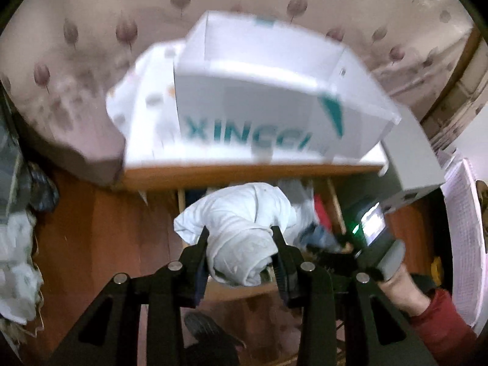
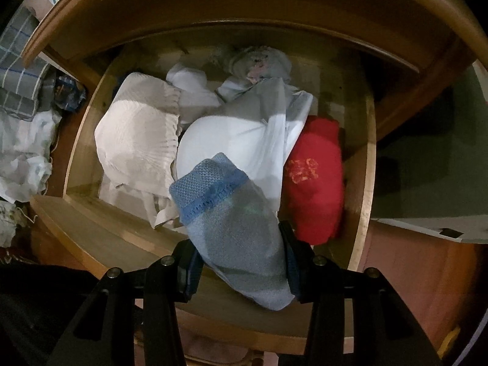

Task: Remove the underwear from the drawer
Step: 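Carry the light blue cloth into the white box and open the left gripper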

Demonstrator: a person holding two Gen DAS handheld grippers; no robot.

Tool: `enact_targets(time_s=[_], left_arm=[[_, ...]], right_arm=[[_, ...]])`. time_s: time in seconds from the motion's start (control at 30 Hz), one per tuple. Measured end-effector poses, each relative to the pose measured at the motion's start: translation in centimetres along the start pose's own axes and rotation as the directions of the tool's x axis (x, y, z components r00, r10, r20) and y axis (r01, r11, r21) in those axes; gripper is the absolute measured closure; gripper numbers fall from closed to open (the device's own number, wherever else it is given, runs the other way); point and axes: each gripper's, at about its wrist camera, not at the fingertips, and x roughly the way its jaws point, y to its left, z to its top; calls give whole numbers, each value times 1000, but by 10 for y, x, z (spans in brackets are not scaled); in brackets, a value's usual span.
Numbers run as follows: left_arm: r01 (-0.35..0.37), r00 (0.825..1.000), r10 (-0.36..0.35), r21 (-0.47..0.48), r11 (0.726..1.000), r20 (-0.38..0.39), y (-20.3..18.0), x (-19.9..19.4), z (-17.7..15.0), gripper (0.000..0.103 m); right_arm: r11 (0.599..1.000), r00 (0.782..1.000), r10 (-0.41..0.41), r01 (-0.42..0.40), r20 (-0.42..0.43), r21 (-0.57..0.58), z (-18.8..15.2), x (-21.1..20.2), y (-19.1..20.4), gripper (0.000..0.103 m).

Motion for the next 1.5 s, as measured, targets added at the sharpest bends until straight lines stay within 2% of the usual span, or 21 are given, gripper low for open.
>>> enact_targets(time_s=[0.1,0.27,0.57,0.7,0.83,1.07,1.3,1.5], left_arm=[[-15,997,13,34,999,71,-4,-27,23,67],[-57,989,48,64,996,138,-16,-42,67,67],[-75,988,61,90,993,145,-31,-23,144,67],[-64,993,57,62,996,99,-29,4,168,67],[-109,993,106,51,993,49,-27,37,175,67],[-135,990,136,32,990,-22,-21,79,170,66],[-142,987,142,1,990,-70,-14,97,167,64],[-161,983,159,-19,987,-92,-11,98,164,57]], right_arm=[[1000,1000,-21,20,-9,-9,-1,3,1,60],[999,999,-37,37,-10,-24,-1,4,4,60],[999,999,-47,46,-12,-27,-1,6,4,60],[999,999,-41,41,-15,-22,-1,6,3,60],[999,999,-36,36,-17,-17,-1,6,2,60],[999,999,-33,32,-20,-14,0,6,1,60],[1000,999,-29,28,-23,-11,0,6,1,60],[1000,999,-28,28,-25,-8,0,6,2,60]])
